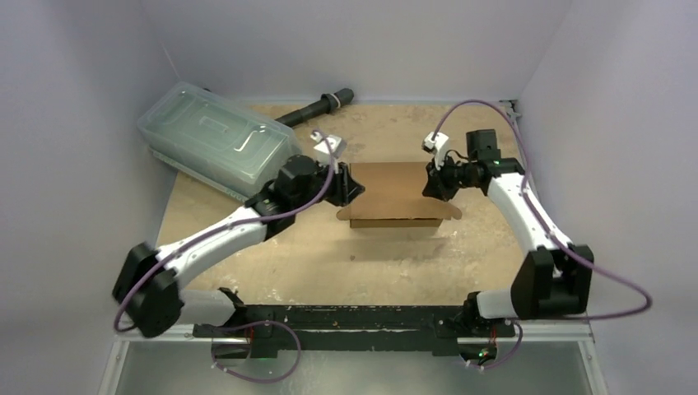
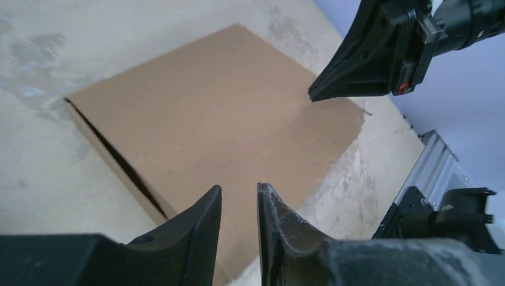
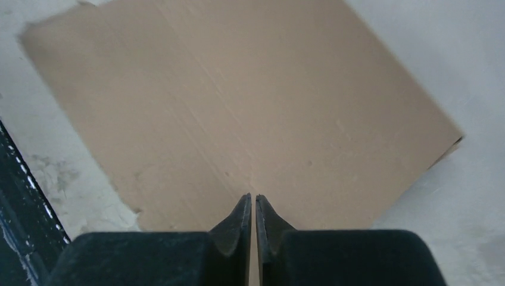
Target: Fold the paper box
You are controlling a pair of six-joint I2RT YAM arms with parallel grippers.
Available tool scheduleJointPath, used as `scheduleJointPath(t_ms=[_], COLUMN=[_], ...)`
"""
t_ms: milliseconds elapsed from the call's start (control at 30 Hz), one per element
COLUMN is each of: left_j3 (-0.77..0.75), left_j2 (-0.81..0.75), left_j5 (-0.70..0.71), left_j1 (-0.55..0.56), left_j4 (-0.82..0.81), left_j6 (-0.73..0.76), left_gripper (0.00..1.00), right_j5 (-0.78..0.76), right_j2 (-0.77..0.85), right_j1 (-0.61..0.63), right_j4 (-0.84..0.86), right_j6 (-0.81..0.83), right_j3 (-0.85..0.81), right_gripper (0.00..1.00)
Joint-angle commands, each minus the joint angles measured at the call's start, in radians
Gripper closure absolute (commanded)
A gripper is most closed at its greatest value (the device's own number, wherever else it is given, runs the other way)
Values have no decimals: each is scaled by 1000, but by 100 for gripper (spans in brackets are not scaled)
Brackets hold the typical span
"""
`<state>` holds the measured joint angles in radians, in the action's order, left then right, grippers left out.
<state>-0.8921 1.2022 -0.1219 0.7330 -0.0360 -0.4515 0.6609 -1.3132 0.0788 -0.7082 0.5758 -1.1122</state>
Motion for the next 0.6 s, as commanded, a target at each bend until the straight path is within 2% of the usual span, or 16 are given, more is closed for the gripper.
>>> scheduleJointPath(t_ms=[0,100,300,400,467,567], left_j3=[-36,-36,31,37,26,5], left_j2=[253,385,548,542,501,394], left_j5=[-119,-117,-71,-50,-50,-39], left_j1=[-4,-4,-4,-8,-12,-13], left_j4=[-133,-95,-93,-108,-93,-45], left_j6=[22,31,26,9,-2,-4], left_gripper=[76,79,79,77,75,70], right_j5=[-80,-141,-191,-171,-103,-39], right_j2=[-122,-175,-249,-247,-217,-131], right_j1=[11,15,18,19,17,12], right_j4=[20,43,76,63,35,-12], right_j6=[-9,1,-10,6,27,42], right_j3=[21,66,91,84,64,30], right_gripper=[95,94,91,85,80,67])
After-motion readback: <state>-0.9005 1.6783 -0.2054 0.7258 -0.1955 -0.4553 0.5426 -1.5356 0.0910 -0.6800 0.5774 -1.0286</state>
